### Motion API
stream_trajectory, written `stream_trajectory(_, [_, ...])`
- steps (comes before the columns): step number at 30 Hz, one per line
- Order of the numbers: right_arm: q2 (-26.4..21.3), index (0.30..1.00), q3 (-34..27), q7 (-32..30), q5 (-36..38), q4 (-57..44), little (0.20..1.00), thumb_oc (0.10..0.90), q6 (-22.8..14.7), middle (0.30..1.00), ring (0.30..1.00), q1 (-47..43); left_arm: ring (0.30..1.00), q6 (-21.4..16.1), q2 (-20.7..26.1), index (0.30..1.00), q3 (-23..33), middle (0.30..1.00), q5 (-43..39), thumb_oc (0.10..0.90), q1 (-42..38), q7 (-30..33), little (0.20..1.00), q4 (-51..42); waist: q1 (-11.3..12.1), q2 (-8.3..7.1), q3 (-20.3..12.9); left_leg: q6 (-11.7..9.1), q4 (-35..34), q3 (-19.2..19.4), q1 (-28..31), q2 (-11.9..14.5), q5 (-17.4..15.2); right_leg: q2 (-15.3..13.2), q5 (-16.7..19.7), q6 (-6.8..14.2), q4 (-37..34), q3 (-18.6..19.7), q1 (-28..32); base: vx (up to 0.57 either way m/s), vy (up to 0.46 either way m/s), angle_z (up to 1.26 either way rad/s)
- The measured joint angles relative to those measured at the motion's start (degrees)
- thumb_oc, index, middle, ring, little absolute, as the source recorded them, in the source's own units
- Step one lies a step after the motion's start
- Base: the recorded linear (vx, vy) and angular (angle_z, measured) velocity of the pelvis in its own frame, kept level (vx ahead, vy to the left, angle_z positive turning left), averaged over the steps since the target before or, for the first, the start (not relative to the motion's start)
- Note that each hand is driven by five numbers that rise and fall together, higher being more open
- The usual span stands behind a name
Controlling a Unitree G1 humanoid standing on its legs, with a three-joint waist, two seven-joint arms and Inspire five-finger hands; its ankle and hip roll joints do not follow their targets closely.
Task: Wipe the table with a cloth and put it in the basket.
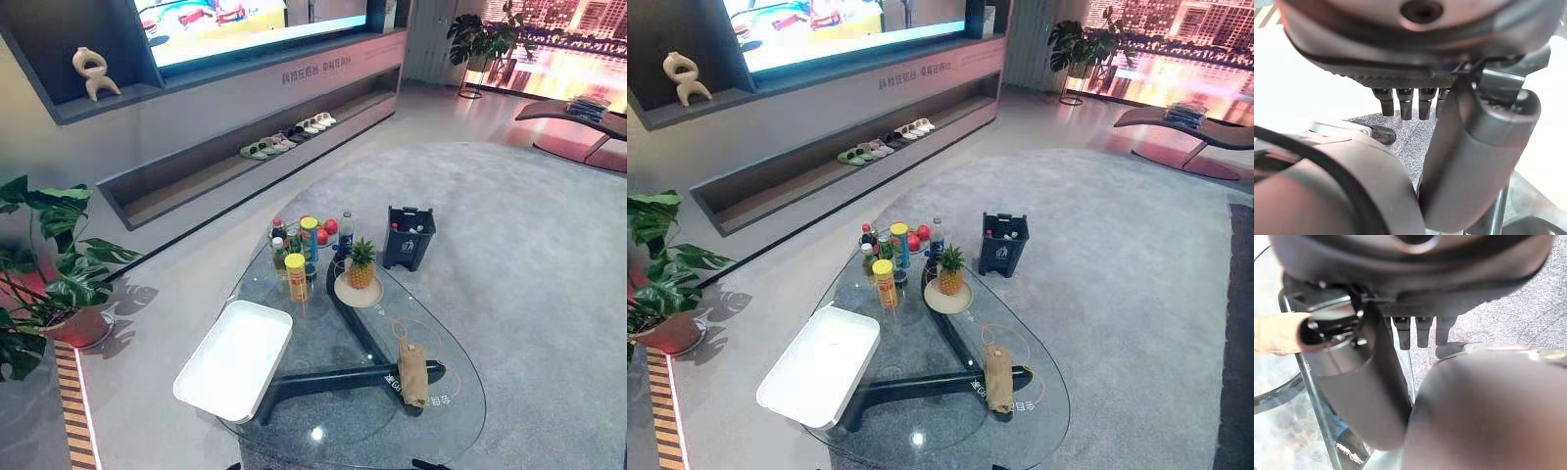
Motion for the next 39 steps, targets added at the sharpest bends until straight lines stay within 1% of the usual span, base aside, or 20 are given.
stream_trajectory(1, [0.0,0.900,0.0,0.0,0.0,0.0,0.900,0.800,0.0,0.900,0.900,0.0,0.900,-0.1,0.0,0.900,0.0,0.900,0.0,0.800,0.0,0.0,0.900,0.0,0.0,0.00,0.0,0.0,0.0,0.0,0.0,0.0,0.0,0.0,0.0,0.0,0.0,0.0,0.0,0.03,0.414,0.21])
stream_trajectory(28, [0.0,0.900,0.0,0.0,-0.1,0.0,0.900,0.800,-0.3,0.900,0.900,0.0,0.900,-0.2,0.0,0.900,0.0,0.900,0.0,0.800,0.1,-0.8,0.900,0.0,0.0,-0.02,0.2,0.0,0.0,0.0,-0.2,0.0,0.0,0.0,0.0,0.0,0.0,0.0,-0.1,0.00,0.000,0.00])
stream_trajectory(31, [0.0,0.900,0.0,0.0,-0.5,0.0,0.900,0.800,-0.9,0.900,0.900,0.0,0.900,-0.2,0.0,0.900,0.0,0.900,0.0,0.800,0.0,-0.8,0.900,0.0,0.0,-0.06,0.5,0.0,0.0,0.0,-0.2,0.0,0.0,0.0,0.0,0.0,0.0,0.0,-0.2,0.00,0.000,0.00])
stream_trajectory(35, [-0.1,0.900,0.3,-0.6,-3.3,-0.9,0.900,0.800,-3.2,0.900,0.900,0.1,0.900,-0.3,0.0,0.900,0.0,0.900,0.0,0.800,-0.1,-0.7,0.900,-0.3,0.0,0.05,1.0,-0.1,0.0,0.0,-0.7,0.0,-0.1,0.0,-0.1,0.2,0.0,0.0,-0.7,0.02,0.001,0.00])
stream_trajectory(37, [-0.2,0.900,1.6,-1.9,-5.7,-1.7,0.900,0.800,-5.2,0.900,0.900,0.0,0.900,-0.3,0.0,0.900,0.0,0.900,0.0,0.800,-0.1,-0.6,0.900,-0.5,0.0,0.09,1.4,0.0,0.0,0.0,-1.0,0.0,0.0,0.0,0.0,0.0,0.0,0.0,-1.0,0.00,0.000,0.00])
stream_trajectory(39, [-0.5,0.900,2.9,-3.0,-6.0,-3.0,0.900,0.800,-6.0,0.900,0.900,0.0,0.900,-0.2,0.0,0.900,0.0,0.900,-0.1,0.800,-0.2,-0.6,0.900,-0.9,0.0,0.06,2.0,0.0,0.0,0.0,-1.2,0.0,0.0,0.0,0.0,0.1,0.0,0.0,-1.1,-0.02,-0.002,0.00])
